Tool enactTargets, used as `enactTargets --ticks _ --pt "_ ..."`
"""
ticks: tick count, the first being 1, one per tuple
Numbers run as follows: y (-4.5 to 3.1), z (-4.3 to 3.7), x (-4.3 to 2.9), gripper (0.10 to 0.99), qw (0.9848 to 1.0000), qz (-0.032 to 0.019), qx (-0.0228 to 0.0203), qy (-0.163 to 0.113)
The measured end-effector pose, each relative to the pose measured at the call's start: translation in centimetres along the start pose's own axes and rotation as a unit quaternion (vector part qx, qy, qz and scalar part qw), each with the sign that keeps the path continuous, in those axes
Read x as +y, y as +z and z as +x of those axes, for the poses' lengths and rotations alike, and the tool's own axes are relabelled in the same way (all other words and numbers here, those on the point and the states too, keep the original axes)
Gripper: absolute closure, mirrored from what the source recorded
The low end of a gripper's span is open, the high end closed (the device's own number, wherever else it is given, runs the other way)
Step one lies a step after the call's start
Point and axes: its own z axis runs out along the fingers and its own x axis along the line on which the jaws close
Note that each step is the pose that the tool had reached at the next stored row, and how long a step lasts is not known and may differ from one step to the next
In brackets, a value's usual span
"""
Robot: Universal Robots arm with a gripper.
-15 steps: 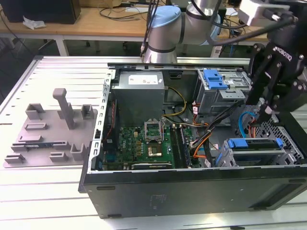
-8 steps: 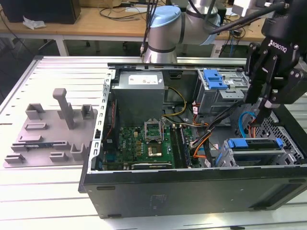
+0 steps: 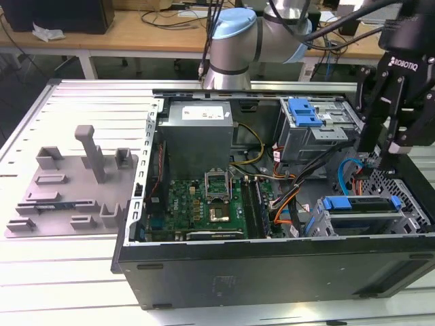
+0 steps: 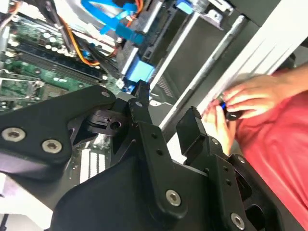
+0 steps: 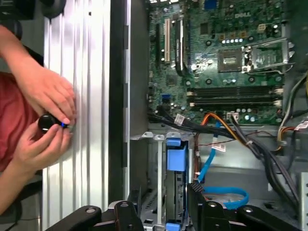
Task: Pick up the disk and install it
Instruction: 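Insert the first disk wire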
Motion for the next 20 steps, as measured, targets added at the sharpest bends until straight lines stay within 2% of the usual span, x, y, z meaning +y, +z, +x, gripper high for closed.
enactTargets --ticks 2,3,4,6,8,10,12,13,14,16,17,20 --pt "-0.16 -0.36 -0.63 0.580 0.9999 -0.0026 0.0151 0.000" --pt "-0.22 -0.57 -0.75 0.580 0.9998 -0.0031 0.0207 0.000" --pt "-0.29 -0.91 -0.92 0.580 0.9996 -0.0039 0.0285 0.000" --pt "-0.44 -1.37 -1.22 0.580 0.9993 -0.0044 0.0365 0.000" --pt "-0.56 -1.83 -1.66 0.580 0.9992 -0.0047 0.0405 0.000" --pt "-0.69 -2.27 -2.40 0.580 0.9991 -0.0047 0.0421 0.000" --pt "-0.71 -2.31 -3.93 0.580 0.9991 -0.0047 0.0421 0.001" --pt "-0.70 -2.33 -4.99 0.580 0.9991 -0.0047 0.0420 0.000" --pt "-0.63 -2.42 -5.56 0.580 0.9991 -0.0050 0.0418 0.001" --pt "-0.57 -2.60 -5.82 0.580 0.9991 -0.0060 0.0430 0.004" --pt "-0.61 -2.88 -5.87 0.580 0.9989 -0.0060 0.0453 0.004" --pt "-0.90 -4.11 -5.85 0.580 0.9983 -0.0058 0.0571 0.004"
